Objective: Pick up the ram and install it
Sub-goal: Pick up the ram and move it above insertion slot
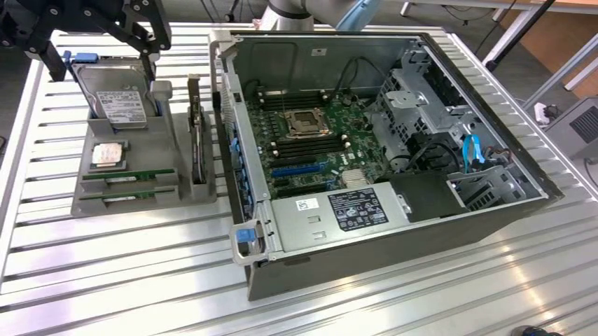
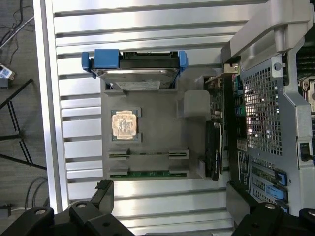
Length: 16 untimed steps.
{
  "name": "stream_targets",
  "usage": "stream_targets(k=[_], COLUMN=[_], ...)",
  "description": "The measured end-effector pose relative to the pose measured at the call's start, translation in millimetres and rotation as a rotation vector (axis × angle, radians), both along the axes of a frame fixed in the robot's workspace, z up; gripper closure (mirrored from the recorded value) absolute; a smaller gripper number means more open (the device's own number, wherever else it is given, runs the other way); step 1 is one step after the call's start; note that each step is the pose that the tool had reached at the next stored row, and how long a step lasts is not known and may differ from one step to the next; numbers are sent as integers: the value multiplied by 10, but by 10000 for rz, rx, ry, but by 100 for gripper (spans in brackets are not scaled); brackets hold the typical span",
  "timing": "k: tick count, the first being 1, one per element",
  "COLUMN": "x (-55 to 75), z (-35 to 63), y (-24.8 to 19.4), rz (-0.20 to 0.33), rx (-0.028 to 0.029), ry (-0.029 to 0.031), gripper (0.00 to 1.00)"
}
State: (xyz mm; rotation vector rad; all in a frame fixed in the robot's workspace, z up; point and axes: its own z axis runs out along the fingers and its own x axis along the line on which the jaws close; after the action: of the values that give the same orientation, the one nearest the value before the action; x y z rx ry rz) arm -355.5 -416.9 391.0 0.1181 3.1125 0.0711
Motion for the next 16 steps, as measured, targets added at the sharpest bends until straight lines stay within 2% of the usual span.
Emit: stream_targets(k=[4, 5, 6, 7, 12, 16], x=[0, 0, 0, 0, 0, 0], z=[0, 0, -3, -6, -13, -17], y=[0, 1, 1, 1, 1, 0], rz=[1, 186, 743, 1048, 2254, 3491], rx=[2, 3, 2, 1, 2, 2], ry=[0, 0, 1, 2, 0, 0], gripper=[1, 1, 1, 1, 1, 1])
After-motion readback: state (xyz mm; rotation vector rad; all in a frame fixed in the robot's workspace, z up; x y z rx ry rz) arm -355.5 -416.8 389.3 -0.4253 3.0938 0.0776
